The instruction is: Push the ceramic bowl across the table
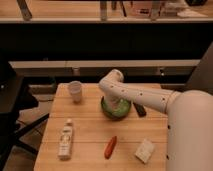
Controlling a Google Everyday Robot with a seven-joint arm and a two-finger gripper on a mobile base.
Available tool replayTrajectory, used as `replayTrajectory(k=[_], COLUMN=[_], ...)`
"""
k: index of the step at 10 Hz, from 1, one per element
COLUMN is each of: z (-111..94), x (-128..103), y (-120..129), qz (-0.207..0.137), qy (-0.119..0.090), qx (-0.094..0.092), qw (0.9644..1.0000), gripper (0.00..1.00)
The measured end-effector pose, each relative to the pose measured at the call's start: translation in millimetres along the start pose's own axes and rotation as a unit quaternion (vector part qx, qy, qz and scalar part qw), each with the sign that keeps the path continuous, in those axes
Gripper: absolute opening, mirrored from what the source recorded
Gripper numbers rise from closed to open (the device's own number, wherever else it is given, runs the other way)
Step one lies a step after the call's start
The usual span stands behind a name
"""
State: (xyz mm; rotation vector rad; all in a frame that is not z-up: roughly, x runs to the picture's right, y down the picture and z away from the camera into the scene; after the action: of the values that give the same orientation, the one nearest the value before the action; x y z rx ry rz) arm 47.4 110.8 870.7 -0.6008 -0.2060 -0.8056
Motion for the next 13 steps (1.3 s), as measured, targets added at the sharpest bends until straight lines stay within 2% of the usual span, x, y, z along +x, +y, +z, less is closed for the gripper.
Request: replayTrajectory(k=[13], z=[-4.4], x=[-15.3], y=[-10.4], qz=[-0.068], qy=[0.01], qx=[-0.005], qw=[0.9976], gripper=[0.0])
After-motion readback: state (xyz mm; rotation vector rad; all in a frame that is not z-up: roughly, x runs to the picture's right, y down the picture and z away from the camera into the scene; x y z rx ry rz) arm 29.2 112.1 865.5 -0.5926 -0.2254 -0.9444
